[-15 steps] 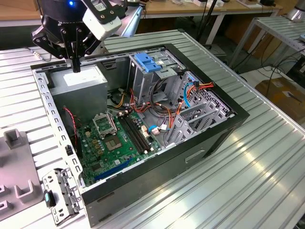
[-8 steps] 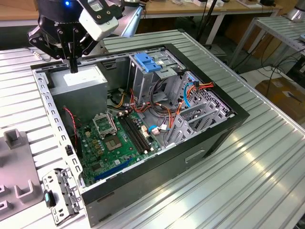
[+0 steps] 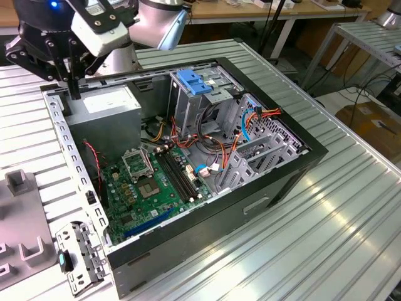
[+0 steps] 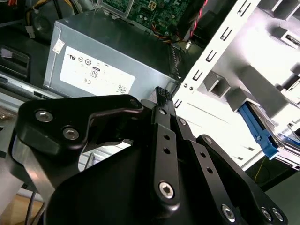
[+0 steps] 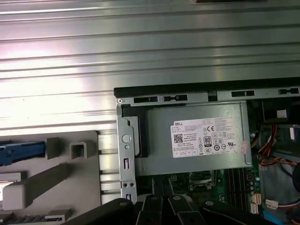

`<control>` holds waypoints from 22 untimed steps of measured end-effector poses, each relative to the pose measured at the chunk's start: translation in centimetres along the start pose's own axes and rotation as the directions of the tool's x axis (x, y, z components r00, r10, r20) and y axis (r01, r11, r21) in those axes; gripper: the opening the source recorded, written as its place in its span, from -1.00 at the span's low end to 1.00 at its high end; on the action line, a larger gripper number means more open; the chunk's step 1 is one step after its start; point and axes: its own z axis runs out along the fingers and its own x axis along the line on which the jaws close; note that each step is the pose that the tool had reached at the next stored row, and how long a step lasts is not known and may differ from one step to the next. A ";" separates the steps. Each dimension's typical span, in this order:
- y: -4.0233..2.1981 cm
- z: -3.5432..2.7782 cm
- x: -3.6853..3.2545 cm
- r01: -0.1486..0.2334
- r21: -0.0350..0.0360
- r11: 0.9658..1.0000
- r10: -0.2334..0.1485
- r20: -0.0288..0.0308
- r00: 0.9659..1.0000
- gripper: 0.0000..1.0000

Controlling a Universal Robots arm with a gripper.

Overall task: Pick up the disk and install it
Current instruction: 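Reach for the disk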

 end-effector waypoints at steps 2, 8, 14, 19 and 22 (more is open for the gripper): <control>-0.01 -0.02 0.75 0.000 0.000 1.000 0.000 -0.001 1.000 -0.79; -0.06 -0.04 2.08 0.000 -0.001 1.000 0.000 -0.001 1.000 -0.79; -0.11 -0.07 3.18 0.000 -0.001 1.000 0.000 -0.002 1.000 -0.79; -0.14 -0.09 3.66 0.000 -0.001 1.000 0.000 -0.003 1.000 -0.79; -0.15 -0.09 3.84 0.000 -0.001 1.000 0.000 -0.003 1.000 -0.79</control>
